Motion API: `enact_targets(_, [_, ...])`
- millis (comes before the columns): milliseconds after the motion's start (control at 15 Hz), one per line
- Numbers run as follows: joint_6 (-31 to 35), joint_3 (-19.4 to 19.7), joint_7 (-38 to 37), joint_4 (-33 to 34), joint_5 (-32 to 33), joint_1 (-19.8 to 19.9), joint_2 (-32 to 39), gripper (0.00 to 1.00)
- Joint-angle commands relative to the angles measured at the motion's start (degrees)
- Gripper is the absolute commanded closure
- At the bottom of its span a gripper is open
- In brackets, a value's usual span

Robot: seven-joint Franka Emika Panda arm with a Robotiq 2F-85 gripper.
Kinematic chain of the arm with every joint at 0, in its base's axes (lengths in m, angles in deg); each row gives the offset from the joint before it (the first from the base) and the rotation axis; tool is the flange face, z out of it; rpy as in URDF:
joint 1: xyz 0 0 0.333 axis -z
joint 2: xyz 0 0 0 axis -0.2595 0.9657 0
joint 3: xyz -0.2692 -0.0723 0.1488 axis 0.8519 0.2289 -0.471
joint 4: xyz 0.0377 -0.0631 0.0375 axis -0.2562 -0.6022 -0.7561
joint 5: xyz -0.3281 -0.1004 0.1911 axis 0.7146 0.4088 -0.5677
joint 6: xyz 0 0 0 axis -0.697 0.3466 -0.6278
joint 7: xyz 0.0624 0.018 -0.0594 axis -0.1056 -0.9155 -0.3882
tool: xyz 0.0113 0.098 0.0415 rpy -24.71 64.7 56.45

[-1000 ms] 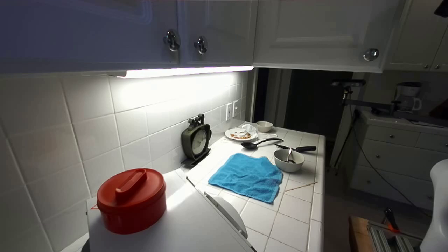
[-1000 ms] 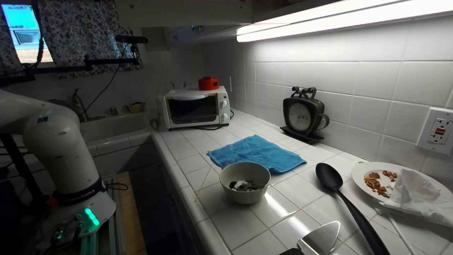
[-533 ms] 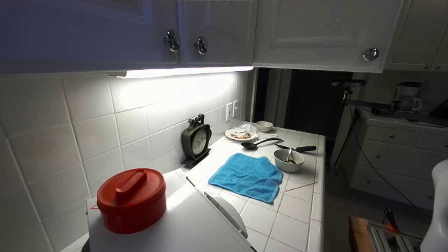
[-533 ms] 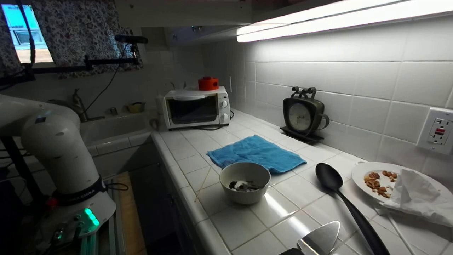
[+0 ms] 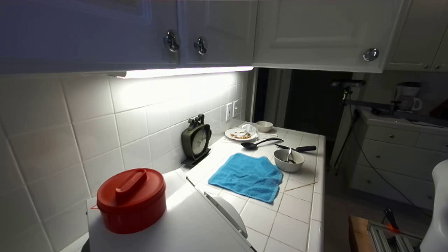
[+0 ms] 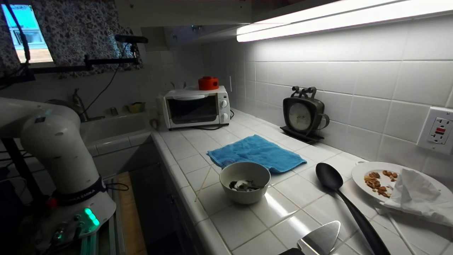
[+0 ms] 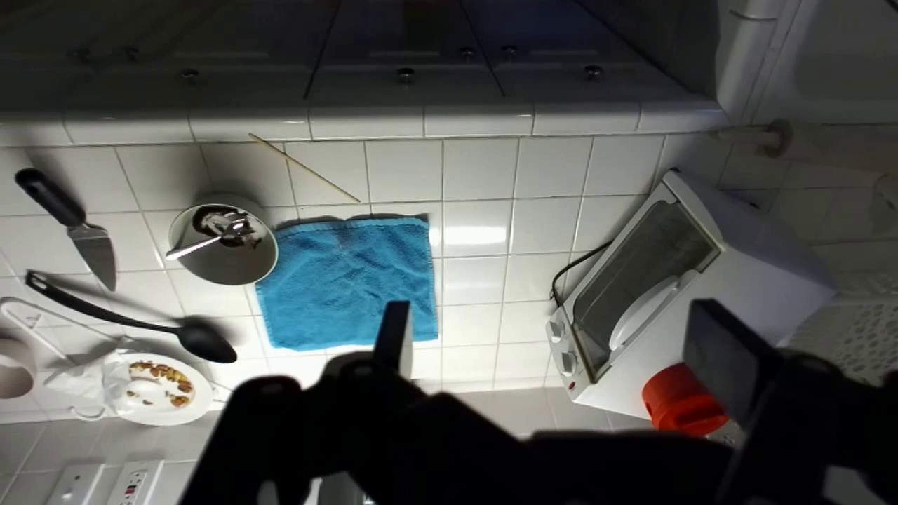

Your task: Open the left door of the upper cabinet on the right.

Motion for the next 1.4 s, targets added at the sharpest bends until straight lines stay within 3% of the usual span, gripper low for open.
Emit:
enact_targets(0, [-0.1,2.5,5.8,0.4,5.7,0.4,0.0,0.00])
enact_targets(267, [4.2,4.3,13.1,-0.1,11.3,-2.2,0.4,0.00])
enact_targets(600, [14.5,5.8,20.0,-1.9,16.0,-5.1,1.0,0.00])
enact_targets(933, [25.7,7.6,20.2,-5.3,13.4,-5.7,1.2,0.00])
enact_targets(1333, [29.9,7.3,19.3,-8.3,8.6,-6.3,1.5,0.00])
